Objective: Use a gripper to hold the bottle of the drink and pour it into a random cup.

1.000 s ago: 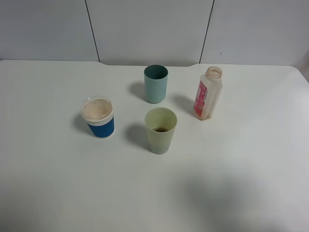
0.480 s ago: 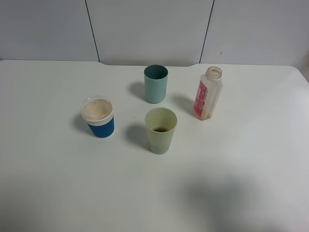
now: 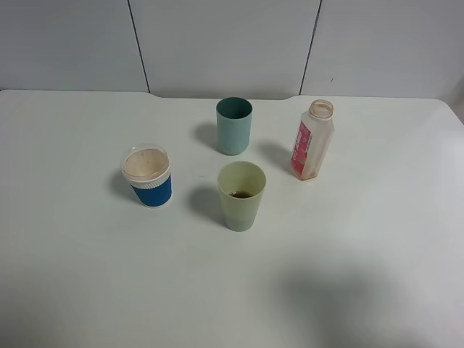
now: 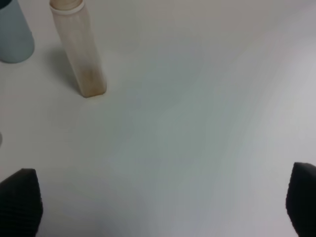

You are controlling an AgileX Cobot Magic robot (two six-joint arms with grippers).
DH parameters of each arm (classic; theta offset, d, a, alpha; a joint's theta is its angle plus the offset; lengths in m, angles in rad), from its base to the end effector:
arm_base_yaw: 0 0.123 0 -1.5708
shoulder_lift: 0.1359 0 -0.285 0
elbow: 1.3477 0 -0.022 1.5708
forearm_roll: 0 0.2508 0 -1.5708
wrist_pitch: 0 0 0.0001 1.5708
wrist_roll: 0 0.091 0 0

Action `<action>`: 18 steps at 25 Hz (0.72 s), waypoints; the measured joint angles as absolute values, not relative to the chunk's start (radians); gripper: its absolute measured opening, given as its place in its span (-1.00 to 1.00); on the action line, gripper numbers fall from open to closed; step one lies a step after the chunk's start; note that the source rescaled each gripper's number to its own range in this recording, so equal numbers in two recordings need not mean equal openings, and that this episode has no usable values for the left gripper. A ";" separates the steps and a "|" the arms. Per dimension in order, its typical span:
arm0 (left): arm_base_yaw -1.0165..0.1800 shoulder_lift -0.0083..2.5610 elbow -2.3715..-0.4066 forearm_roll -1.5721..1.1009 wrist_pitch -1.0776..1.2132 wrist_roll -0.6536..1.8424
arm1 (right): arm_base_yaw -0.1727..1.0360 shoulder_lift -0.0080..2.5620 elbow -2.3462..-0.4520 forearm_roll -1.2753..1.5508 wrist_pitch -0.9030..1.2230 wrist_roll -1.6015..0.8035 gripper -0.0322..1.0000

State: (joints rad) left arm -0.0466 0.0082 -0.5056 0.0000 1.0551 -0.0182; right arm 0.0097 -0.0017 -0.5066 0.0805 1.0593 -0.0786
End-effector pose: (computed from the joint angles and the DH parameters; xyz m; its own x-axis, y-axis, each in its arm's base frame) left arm -0.0040 0.0002 0.2793 -0.4536 0.0029 -0.8912 0.0383 0.9991 -0.0162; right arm -0.0060 0.0063 0.2794 -0.4429 -0.0433 -0.8955 -0.0898 0.9960 -0.0038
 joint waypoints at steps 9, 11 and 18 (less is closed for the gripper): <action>-0.047 0.008 -0.506 0.000 1.055 -0.018 | 0.010 -0.002 -0.507 0.080 1.058 -0.045 1.00; -0.047 0.008 -0.506 0.000 1.055 -0.018 | 0.010 -0.002 -0.507 0.080 1.058 -0.045 1.00; -0.047 0.008 -0.506 0.000 1.055 -0.018 | 0.010 -0.002 -0.507 0.080 1.058 -0.045 1.00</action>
